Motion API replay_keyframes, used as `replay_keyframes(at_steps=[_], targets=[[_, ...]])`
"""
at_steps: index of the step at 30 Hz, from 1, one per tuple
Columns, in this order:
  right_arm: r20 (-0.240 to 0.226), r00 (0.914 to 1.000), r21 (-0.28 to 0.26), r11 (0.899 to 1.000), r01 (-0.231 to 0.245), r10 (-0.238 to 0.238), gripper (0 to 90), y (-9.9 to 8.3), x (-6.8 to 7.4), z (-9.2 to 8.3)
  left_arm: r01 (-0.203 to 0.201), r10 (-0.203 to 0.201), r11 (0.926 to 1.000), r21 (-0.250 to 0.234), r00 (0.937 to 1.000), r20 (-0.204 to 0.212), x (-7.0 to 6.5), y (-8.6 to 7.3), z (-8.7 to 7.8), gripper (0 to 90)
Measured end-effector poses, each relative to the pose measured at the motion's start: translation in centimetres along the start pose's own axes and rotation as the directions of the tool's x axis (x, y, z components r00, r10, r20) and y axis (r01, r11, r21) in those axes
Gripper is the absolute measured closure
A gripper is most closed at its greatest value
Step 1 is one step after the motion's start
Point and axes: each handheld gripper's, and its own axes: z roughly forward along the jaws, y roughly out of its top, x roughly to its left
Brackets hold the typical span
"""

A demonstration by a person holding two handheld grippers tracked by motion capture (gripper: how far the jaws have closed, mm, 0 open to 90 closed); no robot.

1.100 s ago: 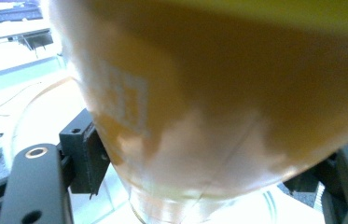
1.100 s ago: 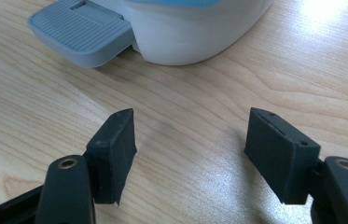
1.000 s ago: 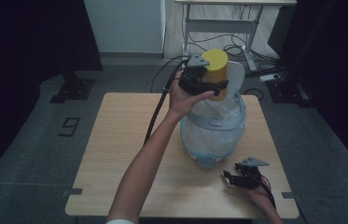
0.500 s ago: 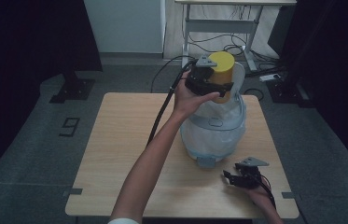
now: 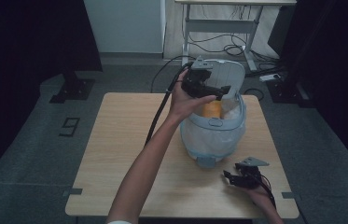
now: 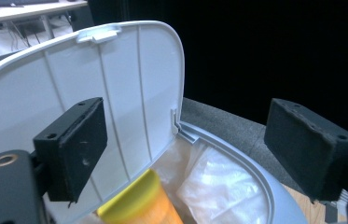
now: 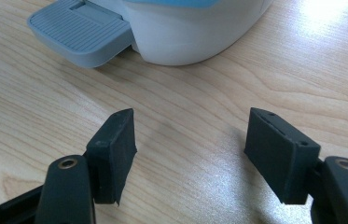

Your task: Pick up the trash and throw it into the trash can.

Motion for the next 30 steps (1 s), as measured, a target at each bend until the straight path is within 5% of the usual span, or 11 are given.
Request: replay_keyframes(at_steps=[12, 22, 30], targets=[[0.001, 1.0, -0.001, 1.0, -0.001, 0.001, 32.8, 0.0, 0.0, 0.0, 0.032, -0.032, 0.9992, -0.024, 0.9993, -0.019, -0.1, -4.3, -5.5, 16.1], [0.004, 1.0, -0.001, 1.0, -0.005, 0.005, 32.8, -0.1, -0.1, -0.1, 0.07, -0.071, 0.9973, -0.02, 0.9954, -0.065, 0.3, -12.6, -10.9, 17.5], [0.004, 0.9999, -0.005, 1.0, -0.01, 0.01, 32.7, -0.1, -0.1, -0.1, 0.083, -0.083, 0.9965, -0.005, 0.9898, -0.116, 0.3, -17.6, -13.0, 17.8]])
